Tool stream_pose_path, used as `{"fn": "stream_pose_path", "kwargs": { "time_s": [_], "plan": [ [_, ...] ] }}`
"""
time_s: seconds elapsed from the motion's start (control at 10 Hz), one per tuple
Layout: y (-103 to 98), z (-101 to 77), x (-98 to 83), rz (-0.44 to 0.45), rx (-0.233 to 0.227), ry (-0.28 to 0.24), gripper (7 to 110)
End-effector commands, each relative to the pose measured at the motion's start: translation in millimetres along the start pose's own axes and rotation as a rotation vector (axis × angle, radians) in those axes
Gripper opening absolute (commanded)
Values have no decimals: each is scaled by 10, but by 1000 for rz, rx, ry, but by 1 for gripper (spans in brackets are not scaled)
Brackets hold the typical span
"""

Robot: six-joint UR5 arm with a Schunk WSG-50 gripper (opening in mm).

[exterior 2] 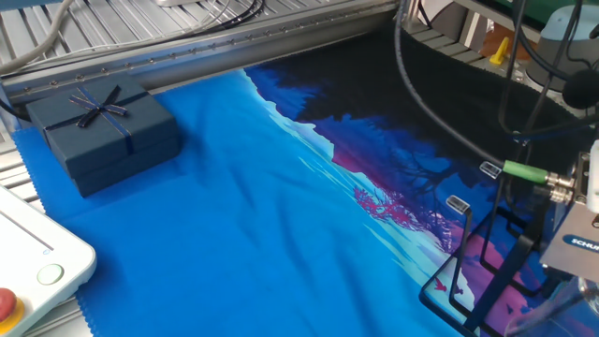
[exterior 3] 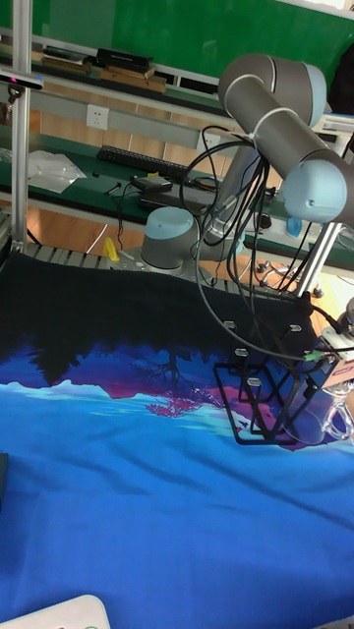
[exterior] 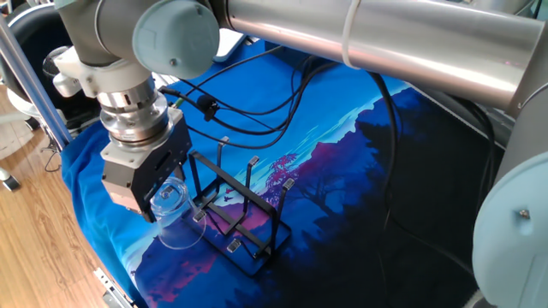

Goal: Take the cup off the cup rack

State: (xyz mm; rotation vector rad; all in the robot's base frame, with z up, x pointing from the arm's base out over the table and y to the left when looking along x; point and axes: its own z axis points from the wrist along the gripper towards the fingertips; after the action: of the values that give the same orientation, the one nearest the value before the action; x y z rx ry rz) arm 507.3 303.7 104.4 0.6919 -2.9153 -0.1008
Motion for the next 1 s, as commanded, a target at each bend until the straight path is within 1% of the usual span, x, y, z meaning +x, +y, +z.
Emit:
{"fn": "stream_pose_path", "kwargs": {
  "time_s": [0.0,0.1,0.2,0.3,0.8,0.9],
  "plan": [
    [89,-44,-19,11,-18,7,66],
    [87,-50,3,17,-13,20,66],
    [44,-48,30,25,5,32,66],
    [28,-45,40,27,11,37,66],
    [54,-49,47,35,2,41,66],
    [34,-50,56,34,10,45,66]
  ]
}}
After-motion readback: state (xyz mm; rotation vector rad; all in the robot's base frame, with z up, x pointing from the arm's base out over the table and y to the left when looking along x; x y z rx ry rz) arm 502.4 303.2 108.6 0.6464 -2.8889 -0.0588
